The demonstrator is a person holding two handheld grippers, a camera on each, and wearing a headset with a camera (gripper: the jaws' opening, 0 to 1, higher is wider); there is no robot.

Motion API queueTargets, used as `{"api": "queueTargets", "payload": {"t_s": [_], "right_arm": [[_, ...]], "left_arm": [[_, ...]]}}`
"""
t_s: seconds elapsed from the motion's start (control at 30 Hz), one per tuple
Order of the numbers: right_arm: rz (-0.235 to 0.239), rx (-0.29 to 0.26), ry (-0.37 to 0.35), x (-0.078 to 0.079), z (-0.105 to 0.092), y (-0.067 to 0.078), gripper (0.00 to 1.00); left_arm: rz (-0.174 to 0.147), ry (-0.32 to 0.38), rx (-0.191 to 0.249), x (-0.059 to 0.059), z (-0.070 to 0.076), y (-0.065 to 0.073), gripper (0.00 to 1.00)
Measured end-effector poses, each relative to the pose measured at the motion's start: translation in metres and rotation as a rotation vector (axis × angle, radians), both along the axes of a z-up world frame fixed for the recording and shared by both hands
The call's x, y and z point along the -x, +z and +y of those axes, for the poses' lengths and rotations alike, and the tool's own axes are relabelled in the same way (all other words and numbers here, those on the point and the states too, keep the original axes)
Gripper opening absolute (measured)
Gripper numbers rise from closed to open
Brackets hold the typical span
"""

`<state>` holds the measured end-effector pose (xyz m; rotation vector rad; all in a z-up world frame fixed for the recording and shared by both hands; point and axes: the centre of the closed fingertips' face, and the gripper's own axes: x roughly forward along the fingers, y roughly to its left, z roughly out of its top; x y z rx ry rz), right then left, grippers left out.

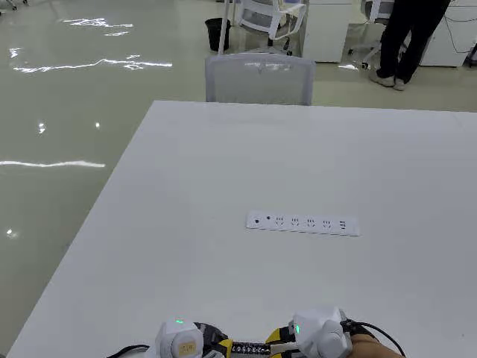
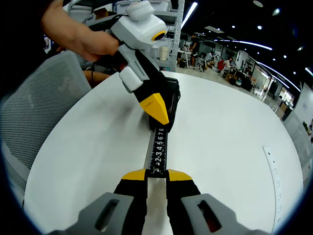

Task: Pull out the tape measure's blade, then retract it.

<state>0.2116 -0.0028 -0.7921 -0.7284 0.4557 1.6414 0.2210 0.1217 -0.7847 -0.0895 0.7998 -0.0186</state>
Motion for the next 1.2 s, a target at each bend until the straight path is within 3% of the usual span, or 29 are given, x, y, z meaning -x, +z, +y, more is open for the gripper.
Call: {"api": "queueTargets", "payload": {"t_s": [1.2], "right_arm": [[-0.002,-0.012,0.013,0.003,0.017,0.0,0.13]], "left_arm": [[0.002,-0.01,0.008,-0.001,0.001,-0.001,0.61]]}}
